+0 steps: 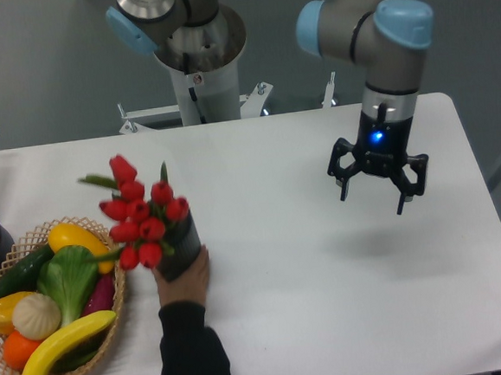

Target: Insert the flowers into the vase

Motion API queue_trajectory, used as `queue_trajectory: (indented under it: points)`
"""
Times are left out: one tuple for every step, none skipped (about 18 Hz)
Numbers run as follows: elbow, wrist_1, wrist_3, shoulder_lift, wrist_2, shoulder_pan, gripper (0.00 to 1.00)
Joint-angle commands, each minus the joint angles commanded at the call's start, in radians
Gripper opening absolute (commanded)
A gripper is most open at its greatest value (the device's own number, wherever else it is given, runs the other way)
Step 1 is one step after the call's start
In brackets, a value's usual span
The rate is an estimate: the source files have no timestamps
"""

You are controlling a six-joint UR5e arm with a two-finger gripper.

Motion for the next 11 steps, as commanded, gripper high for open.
queue_trajectory:
  points:
    - [-0.003, -0.038, 0.047, 0.02, 0.023, -0.006, 1.0]
    - [-0.005, -0.06, 0.081, 0.028, 0.052, -0.014, 1.0]
    - [-0.006, -0.083, 0.112, 0.034, 0.092, -0.017, 1.0]
    - [-0.005, -0.1, 0.139, 0.041, 0.132, -0.023, 1.0]
    - [-0.003, -0.106, 0.156, 0.043, 0.165, -0.034, 1.0]
    - [-0.003, -0.107, 0.158, 0.043, 0.179, -0.04, 1.0]
    - [-0.003, -0.107, 0.158, 0.043, 0.181, -0.041, 1.0]
    - [-0.003, -0.107, 0.158, 0.043, 0.183, -0.041, 1.0]
    - [-0.003, -0.107, 0.158, 0.043, 0.187, -0.041, 1.0]
    - [-0.005, -0.107, 0.158, 0.043, 0.192, -0.041, 1.0]
    - [-0.008, -0.106, 0.157, 0.044, 0.195, -0.041, 1.0]
